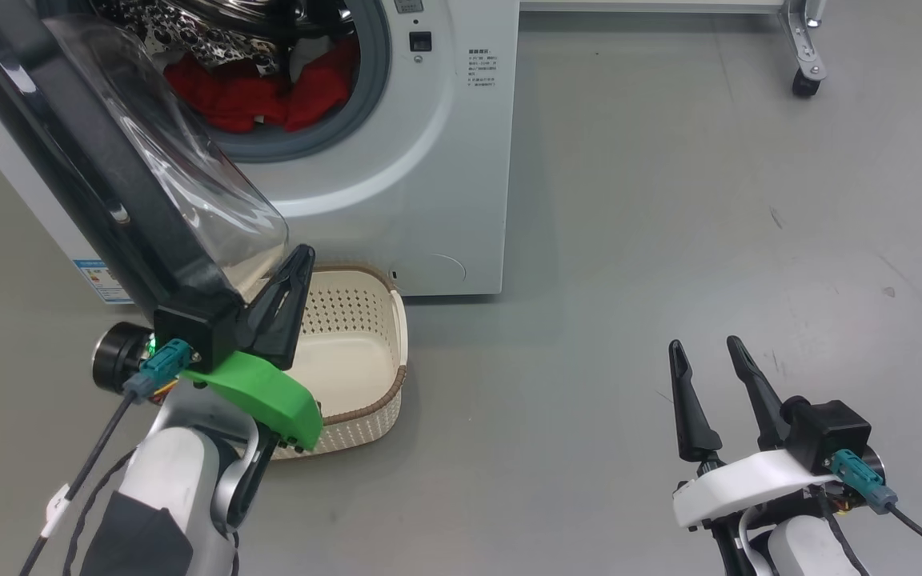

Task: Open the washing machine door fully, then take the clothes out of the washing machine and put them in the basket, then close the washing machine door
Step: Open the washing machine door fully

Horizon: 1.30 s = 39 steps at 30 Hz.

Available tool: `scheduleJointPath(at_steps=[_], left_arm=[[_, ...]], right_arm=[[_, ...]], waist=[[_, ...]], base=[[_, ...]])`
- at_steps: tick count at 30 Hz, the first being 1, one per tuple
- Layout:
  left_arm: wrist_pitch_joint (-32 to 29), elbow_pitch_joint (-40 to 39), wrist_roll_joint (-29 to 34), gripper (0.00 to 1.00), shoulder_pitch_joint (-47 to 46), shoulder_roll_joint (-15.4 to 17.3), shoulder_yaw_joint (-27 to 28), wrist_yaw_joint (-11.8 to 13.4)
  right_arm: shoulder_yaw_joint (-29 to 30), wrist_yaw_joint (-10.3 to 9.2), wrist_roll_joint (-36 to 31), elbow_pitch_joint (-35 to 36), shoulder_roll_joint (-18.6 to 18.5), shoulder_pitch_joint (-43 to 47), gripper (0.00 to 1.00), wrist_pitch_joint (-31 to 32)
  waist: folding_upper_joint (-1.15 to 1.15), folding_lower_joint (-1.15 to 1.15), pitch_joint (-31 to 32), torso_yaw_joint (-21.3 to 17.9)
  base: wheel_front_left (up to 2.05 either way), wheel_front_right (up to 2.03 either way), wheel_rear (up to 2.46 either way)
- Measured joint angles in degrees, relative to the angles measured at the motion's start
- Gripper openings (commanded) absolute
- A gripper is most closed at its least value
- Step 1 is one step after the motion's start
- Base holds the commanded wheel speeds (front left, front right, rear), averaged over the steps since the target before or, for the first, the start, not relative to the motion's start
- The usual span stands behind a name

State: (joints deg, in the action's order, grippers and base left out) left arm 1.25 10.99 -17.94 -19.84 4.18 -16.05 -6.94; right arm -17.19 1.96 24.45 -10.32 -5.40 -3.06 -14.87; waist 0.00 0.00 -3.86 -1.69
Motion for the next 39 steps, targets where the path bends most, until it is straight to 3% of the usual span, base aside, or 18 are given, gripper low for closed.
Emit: scheduleJointPath(at_steps=[25,39], left_arm=[[-1.59,9.46,-2.74,0.00,1.15,-0.19,3.01,0.11],[0.33,12.78,-2.75,0.00,1.02,-0.57,2.53,0.10]], right_arm=[[1.38,0.99,-1.00,-1.18,0.99,-0.04,1.00,0.00],[2.31,1.51,-1.44,-1.99,1.23,-0.01,1.00,0.00]], waist=[[0.00,0.00,-0.64,-0.58],[0.00,0.00,0.56,1.38]], base=[[0.00,0.00,0.00],[0.00,0.00,0.00]])
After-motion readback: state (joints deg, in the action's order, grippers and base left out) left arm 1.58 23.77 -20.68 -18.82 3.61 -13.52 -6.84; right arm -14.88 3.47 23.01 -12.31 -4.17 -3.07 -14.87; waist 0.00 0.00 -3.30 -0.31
